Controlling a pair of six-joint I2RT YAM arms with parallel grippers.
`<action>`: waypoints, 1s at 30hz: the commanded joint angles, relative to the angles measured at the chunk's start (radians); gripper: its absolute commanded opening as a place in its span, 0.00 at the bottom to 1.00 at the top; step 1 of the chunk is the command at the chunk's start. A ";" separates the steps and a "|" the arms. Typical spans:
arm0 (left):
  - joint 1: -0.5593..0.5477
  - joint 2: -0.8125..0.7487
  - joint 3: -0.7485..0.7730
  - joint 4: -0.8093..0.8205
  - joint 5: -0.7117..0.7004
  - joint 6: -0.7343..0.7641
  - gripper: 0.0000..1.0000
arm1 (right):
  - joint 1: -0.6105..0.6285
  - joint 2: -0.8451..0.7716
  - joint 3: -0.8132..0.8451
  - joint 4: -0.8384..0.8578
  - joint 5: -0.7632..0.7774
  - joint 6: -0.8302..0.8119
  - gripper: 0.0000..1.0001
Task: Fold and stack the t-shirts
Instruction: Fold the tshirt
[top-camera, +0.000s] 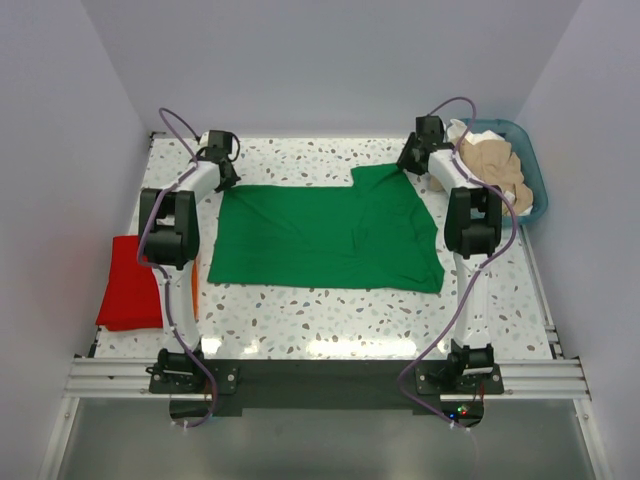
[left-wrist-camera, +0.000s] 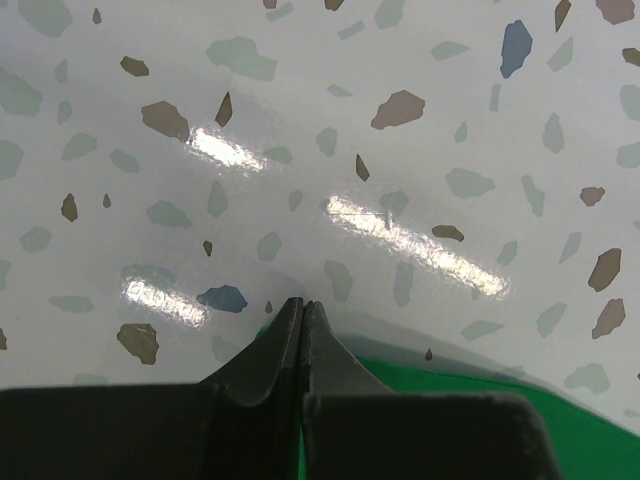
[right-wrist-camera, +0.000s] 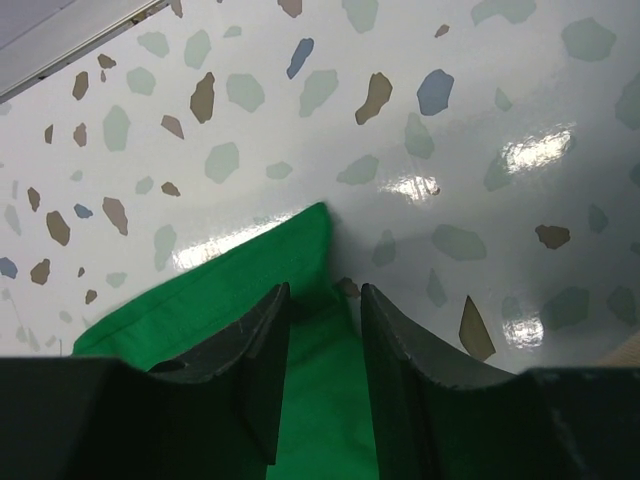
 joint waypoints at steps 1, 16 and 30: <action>0.010 0.000 0.017 0.035 0.000 0.003 0.00 | 0.001 0.003 0.041 0.023 -0.031 0.024 0.38; 0.011 -0.006 0.014 0.034 0.001 0.006 0.00 | 0.009 -0.013 0.061 0.002 -0.036 0.044 0.00; 0.028 -0.072 -0.017 0.041 0.009 0.005 0.00 | -0.008 -0.279 -0.106 0.046 -0.013 0.013 0.00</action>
